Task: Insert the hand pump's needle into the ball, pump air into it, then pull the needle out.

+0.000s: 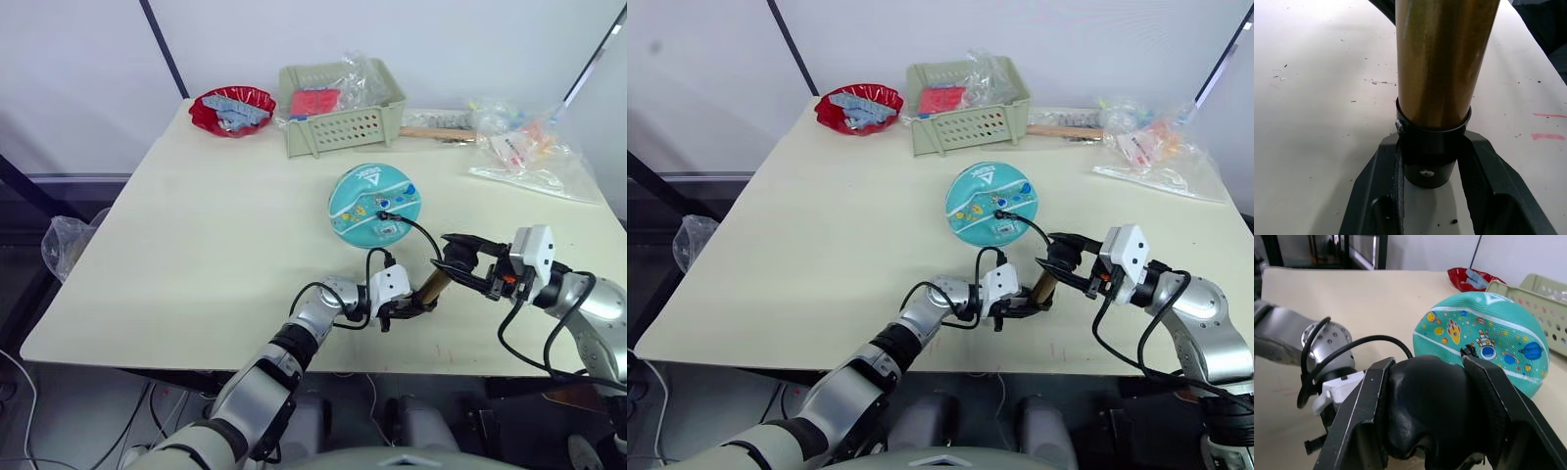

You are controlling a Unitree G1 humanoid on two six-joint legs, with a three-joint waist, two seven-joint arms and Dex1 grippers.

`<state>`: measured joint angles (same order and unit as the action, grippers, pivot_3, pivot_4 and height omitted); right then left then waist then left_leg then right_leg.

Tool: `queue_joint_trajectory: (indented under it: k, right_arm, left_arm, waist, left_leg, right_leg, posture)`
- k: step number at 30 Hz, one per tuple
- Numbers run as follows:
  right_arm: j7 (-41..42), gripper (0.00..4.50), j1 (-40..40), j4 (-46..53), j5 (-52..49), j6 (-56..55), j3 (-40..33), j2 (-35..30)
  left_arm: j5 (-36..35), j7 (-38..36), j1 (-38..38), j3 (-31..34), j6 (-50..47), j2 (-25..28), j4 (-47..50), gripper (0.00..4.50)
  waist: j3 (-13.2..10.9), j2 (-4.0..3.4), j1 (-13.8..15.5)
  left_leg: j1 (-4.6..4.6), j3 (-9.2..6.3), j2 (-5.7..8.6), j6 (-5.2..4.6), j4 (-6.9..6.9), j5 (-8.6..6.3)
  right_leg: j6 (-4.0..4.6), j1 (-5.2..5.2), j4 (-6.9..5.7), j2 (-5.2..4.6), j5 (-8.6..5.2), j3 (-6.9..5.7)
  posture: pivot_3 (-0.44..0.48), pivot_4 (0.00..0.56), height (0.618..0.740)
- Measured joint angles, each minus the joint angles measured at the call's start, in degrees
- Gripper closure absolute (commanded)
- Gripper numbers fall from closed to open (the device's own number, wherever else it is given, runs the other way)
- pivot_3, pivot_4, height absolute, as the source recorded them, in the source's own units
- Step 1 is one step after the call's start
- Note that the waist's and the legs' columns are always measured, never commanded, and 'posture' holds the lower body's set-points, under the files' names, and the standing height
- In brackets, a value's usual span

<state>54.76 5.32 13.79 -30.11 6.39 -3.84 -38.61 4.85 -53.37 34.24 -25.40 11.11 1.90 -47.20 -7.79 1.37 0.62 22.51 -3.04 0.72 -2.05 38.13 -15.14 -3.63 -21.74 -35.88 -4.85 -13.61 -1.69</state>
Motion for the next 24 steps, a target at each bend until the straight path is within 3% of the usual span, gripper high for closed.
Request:
queue_joint_trajectory:
  k: [7, 18, 24]
  right_arm:
    - [3.08, 2.71, 4.71, 1.22, -8.39, 9.79, -4.56, -5.85]
    - [4.33, 2.71, 15.02, 1.94, -20.43, 23.97, -11.84, -14.24]
    - [3.91, 2.71, 15.95, 3.19, -22.39, 26.49, -13.42, -14.94]
  left_arm:
    - [-0.12, -0.69, -0.15, 0.04, 0.0, 0.07, 1.51, 3.43]
    - [-0.14, -0.68, -0.91, 0.07, 0.0, 0.52, 3.03, 3.43]
    - [-0.13, -0.72, -1.14, 0.05, 0.0, 0.59, 3.19, 3.43]
  waist:
    - [-0.56, -0.55, 0.05]
    - [-0.91, -0.68, -0.01]
    - [-0.91, -0.65, 0.0]
  left_leg:
    - [0.21, -0.05, 0.04, -0.04, -0.01, -0.02]
    - [0.27, -0.03, 0.03, -0.04, -0.02, -0.02]
    - [0.28, -0.03, 0.03, -0.05, -0.02, -0.03]
  right_leg:
    - [-0.09, -0.15, 0.0, 0.0, 0.08, -0.09]
    - [-0.07, -0.23, 0.0, -0.02, 0.07, -0.1]
    - [-0.07, -0.23, 0.0, -0.03, 0.07, -0.11]
  posture:
    - [0.0, 0.15, 0.74]
    - [0.0, 0.15, 0.74]
    - [0.0, 0.15, 0.74]
